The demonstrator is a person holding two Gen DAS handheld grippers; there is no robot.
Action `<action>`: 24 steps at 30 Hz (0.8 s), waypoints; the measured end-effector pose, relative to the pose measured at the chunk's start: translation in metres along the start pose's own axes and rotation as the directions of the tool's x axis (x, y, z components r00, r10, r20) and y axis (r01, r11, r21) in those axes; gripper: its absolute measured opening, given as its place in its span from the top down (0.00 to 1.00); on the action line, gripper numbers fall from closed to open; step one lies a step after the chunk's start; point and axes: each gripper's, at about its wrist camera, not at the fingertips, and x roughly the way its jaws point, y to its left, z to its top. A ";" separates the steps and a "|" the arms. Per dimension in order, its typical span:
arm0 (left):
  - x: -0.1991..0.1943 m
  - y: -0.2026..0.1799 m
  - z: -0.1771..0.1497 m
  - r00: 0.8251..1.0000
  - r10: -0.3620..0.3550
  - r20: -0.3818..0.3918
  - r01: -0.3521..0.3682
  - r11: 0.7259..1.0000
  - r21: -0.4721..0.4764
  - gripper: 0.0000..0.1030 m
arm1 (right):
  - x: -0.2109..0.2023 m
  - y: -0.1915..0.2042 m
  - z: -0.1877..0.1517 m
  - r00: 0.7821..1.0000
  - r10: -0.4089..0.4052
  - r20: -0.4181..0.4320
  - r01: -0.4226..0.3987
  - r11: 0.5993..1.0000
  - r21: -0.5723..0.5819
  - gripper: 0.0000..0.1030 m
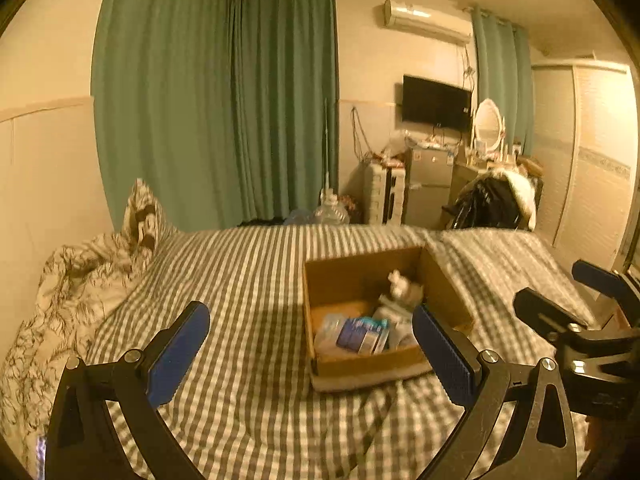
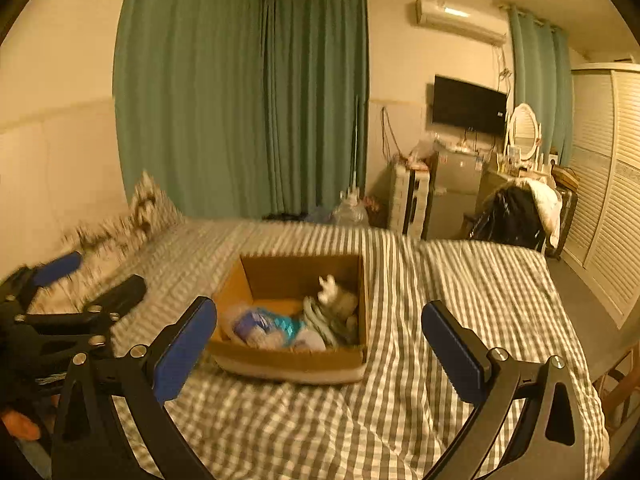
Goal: Organize objects
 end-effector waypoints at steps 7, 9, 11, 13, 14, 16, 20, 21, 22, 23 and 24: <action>0.011 0.004 -0.022 0.999 0.042 -0.034 -0.043 0.999 -0.007 0.00 | 0.025 0.000 -0.027 0.999 0.030 -0.043 -0.031 0.999 -0.013 0.00; 0.012 0.006 -0.022 0.998 0.045 -0.036 -0.045 0.999 -0.014 0.00 | 0.025 -0.001 -0.029 0.998 0.039 -0.041 -0.039 0.999 -0.008 0.00; 0.013 0.007 -0.023 0.998 0.050 -0.040 -0.051 0.999 -0.009 0.00 | 0.025 -0.002 -0.028 0.998 0.040 -0.039 -0.040 0.999 -0.001 0.00; 0.014 0.007 -0.023 0.997 0.054 -0.046 -0.054 0.998 -0.006 0.00 | 0.023 -0.004 -0.027 0.998 0.043 -0.035 -0.043 0.999 0.008 0.00; 0.014 0.007 -0.024 0.997 0.053 -0.049 -0.054 0.999 -0.006 0.00 | 0.023 -0.004 -0.027 0.998 0.045 -0.035 -0.044 0.999 0.011 0.00; 0.014 0.006 -0.025 0.997 0.051 -0.054 -0.051 0.999 -0.005 0.00 | 0.022 -0.005 -0.025 0.999 0.042 -0.033 -0.042 0.999 0.013 0.00; 0.013 0.006 -0.027 0.997 0.053 -0.057 -0.053 0.999 0.003 0.00 | 0.020 -0.004 -0.024 0.999 0.044 -0.029 -0.044 0.999 0.011 0.00; 0.013 0.007 -0.027 0.997 0.054 -0.060 -0.054 0.999 0.003 0.00 | 0.020 -0.003 -0.024 0.999 0.045 -0.028 -0.045 0.999 0.010 0.00; 0.013 0.008 -0.028 0.997 0.054 -0.062 -0.054 0.999 0.002 0.00 | 0.019 -0.003 -0.023 0.999 0.046 -0.026 -0.045 0.999 0.010 0.00; 0.013 0.008 -0.028 0.996 0.055 -0.064 -0.055 0.998 0.000 0.00 | 0.019 -0.003 -0.023 0.999 0.046 -0.026 -0.046 0.999 0.009 0.00; 0.013 0.010 -0.029 0.996 0.056 -0.070 -0.056 0.998 -0.007 0.00 | 0.018 -0.002 -0.023 0.999 0.047 -0.025 -0.047 0.999 0.007 0.00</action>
